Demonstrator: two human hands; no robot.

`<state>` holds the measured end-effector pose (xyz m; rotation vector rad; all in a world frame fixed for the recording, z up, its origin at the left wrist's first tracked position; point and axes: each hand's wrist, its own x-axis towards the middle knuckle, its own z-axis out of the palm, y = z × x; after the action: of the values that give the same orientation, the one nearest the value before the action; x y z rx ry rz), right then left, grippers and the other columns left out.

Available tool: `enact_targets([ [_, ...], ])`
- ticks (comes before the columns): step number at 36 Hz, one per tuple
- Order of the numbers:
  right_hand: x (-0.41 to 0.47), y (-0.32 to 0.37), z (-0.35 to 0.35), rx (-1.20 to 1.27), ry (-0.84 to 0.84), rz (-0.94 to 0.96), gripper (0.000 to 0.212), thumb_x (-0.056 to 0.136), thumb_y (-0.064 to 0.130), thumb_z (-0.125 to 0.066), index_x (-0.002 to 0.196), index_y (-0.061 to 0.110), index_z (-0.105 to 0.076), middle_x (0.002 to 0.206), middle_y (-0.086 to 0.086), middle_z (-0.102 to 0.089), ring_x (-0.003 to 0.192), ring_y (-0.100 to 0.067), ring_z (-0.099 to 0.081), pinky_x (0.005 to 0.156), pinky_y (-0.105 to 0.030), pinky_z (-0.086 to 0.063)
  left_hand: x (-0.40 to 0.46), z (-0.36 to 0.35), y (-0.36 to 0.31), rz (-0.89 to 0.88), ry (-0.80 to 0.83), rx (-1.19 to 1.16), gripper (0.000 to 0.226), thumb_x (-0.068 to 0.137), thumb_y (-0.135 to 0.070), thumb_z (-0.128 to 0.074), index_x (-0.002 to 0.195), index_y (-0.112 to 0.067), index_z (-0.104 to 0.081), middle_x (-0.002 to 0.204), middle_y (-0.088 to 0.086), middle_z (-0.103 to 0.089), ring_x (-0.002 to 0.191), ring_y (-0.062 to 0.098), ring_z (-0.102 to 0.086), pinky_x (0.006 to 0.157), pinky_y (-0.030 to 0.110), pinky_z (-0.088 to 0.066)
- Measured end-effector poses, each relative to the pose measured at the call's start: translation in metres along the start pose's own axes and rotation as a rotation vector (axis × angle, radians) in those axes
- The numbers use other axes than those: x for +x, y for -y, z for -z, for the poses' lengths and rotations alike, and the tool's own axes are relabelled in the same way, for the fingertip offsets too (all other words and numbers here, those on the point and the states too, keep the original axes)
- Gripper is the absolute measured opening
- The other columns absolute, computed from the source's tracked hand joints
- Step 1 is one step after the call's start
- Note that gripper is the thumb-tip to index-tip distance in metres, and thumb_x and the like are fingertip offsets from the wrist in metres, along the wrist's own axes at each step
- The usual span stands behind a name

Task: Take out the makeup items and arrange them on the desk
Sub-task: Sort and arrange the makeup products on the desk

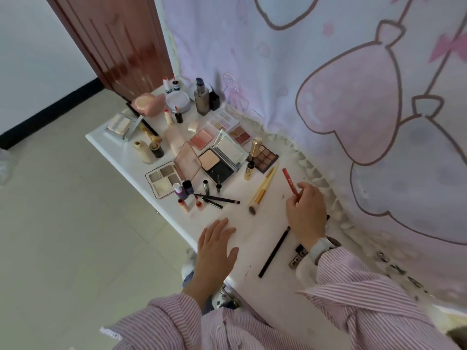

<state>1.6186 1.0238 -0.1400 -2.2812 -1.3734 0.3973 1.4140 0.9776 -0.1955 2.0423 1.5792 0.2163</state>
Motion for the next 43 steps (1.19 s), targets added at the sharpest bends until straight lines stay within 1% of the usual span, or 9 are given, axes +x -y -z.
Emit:
enact_targets([
  [3,-0.017,0.005,0.021,0.281,0.066,-0.040,0.024,0.094,0.014,-0.044,0.117,0.009,-0.051,0.115,-0.007,-0.050,0.092,-0.014,-0.053,0.082,-0.029,-0.049,0.003,0.013,-0.009,0.053,0.023,-0.100,0.045,0.095,-0.030,-0.048,0.138,-0.024,-0.037,0.150,-0.003,-0.029,0.140,0.014,-0.019,0.115,0.032,-0.014],
  [8,-0.043,0.000,0.037,0.308,0.351,0.008,0.015,0.094,0.019,-0.047,0.099,0.014,-0.060,0.093,-0.007,-0.055,0.065,-0.009,-0.048,0.055,-0.012,-0.036,0.000,0.038,-0.029,0.007,-0.086,-0.210,0.050,0.093,-0.027,-0.054,0.138,-0.018,-0.037,0.141,0.000,-0.038,0.128,0.014,-0.035,0.099,0.016,-0.023],
  [13,-0.081,0.015,0.055,0.490,0.524,0.026,0.010,0.093,0.014,-0.050,0.086,0.010,-0.056,0.060,0.003,-0.055,0.044,0.001,-0.047,0.046,-0.009,-0.036,-0.025,0.054,-0.044,-0.244,-0.152,-0.006,0.051,0.087,-0.044,-0.056,0.132,-0.022,-0.047,0.136,-0.001,-0.046,0.131,0.019,-0.034,0.108,0.036,-0.024],
  [17,-0.112,0.026,0.056,0.631,0.483,0.012,0.015,0.091,0.019,-0.055,0.076,0.016,-0.054,0.043,0.009,-0.046,0.039,-0.002,-0.037,0.045,-0.016,-0.031,-0.060,0.067,-0.059,-0.331,-0.150,0.063,0.033,0.095,-0.042,-0.040,0.108,-0.021,-0.062,0.097,-0.006,-0.065,0.094,0.014,-0.057,0.087,0.027,-0.041],
  [22,-0.151,0.034,0.058,0.737,0.347,-0.068,0.014,0.091,0.023,-0.054,0.082,0.013,-0.057,0.047,0.009,-0.042,0.040,-0.004,-0.035,0.043,-0.018,-0.031,-0.119,0.068,-0.051,-0.271,-0.314,0.051,0.021,0.087,-0.030,-0.052,0.080,-0.017,-0.066,0.063,-0.007,-0.060,0.049,0.011,-0.052,0.047,0.016,-0.033],
  [27,-0.209,0.041,0.061,0.645,0.331,0.163,0.017,0.095,0.008,-0.041,0.092,0.018,-0.055,0.069,0.010,-0.054,0.047,-0.002,-0.044,0.049,-0.015,-0.037,-0.177,0.069,-0.046,-0.087,-0.409,0.048,0.048,0.089,-0.055,-0.034,0.058,-0.022,-0.050,0.045,-0.014,-0.034,0.036,0.006,-0.026,0.041,0.007,-0.008],
  [35,-0.246,0.028,0.076,0.569,0.313,0.366,0.018,0.096,0.005,-0.035,0.099,0.015,-0.049,0.044,0.016,-0.046,0.036,-0.006,-0.038,0.039,-0.013,-0.027,-0.219,0.058,-0.057,-0.003,-0.418,0.012,0.047,0.085,-0.057,-0.041,0.054,-0.025,-0.027,0.038,-0.007,-0.011,0.036,0.016,-0.018,0.045,0.010,-0.005],
  [40,-0.236,0.021,0.082,0.607,0.460,0.269,0.013,0.095,0.010,-0.042,0.097,0.013,-0.054,0.051,0.010,-0.045,0.039,-0.004,-0.036,0.043,-0.014,-0.030,-0.216,0.058,-0.060,0.058,-0.292,0.027,0.040,0.090,-0.053,-0.046,0.069,-0.020,-0.053,0.047,-0.008,-0.037,0.047,0.013,-0.037,0.047,0.018,-0.021],
  [43,-0.225,0.019,0.081,0.642,0.571,0.153,0.006,0.092,0.015,-0.050,0.087,0.017,-0.053,0.062,-0.001,-0.049,0.049,-0.008,-0.039,0.050,-0.018,-0.036,-0.209,0.061,-0.073,-0.004,-0.296,0.039,0.031,0.095,-0.046,-0.040,0.094,-0.024,-0.062,0.075,-0.009,-0.059,0.065,0.014,-0.054,0.057,0.025,-0.038],
])
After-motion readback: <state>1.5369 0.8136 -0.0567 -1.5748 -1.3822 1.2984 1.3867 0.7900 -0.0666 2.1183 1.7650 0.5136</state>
